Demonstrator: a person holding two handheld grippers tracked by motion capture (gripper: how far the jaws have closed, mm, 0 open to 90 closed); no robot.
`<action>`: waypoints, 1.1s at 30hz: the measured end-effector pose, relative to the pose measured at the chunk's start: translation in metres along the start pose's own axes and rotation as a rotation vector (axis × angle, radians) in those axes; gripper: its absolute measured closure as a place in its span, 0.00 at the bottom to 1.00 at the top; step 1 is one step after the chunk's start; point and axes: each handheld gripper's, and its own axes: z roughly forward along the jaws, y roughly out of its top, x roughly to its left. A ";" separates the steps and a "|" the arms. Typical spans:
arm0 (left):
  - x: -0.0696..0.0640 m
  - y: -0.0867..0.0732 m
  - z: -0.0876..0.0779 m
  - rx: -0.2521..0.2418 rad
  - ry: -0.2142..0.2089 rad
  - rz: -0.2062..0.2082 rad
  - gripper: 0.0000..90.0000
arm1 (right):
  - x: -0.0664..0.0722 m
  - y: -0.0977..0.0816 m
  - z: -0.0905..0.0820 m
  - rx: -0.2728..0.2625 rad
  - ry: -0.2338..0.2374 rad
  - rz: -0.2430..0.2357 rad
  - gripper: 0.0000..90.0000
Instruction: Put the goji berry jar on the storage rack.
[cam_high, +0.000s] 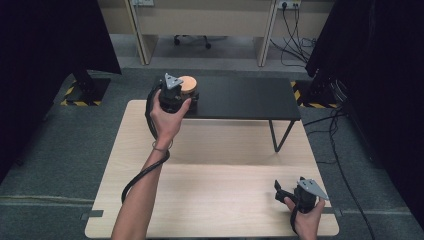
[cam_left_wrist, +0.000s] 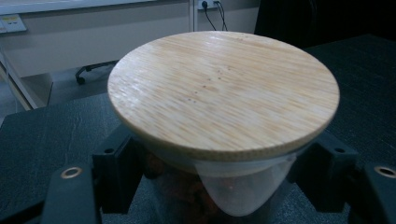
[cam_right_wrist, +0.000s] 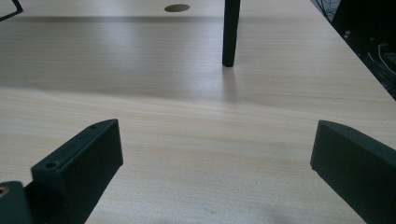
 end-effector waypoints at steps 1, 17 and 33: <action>0.000 0.000 0.000 -0.001 0.000 0.000 0.29 | 0.000 0.000 0.000 0.000 0.000 -0.001 0.03; -0.009 -0.010 -0.012 -0.075 0.042 0.007 0.07 | 0.000 0.000 0.000 -0.001 0.002 0.002 0.03; -0.014 -0.017 -0.075 -0.147 0.011 0.044 0.03 | -0.001 0.000 0.000 -0.001 -0.001 0.012 0.03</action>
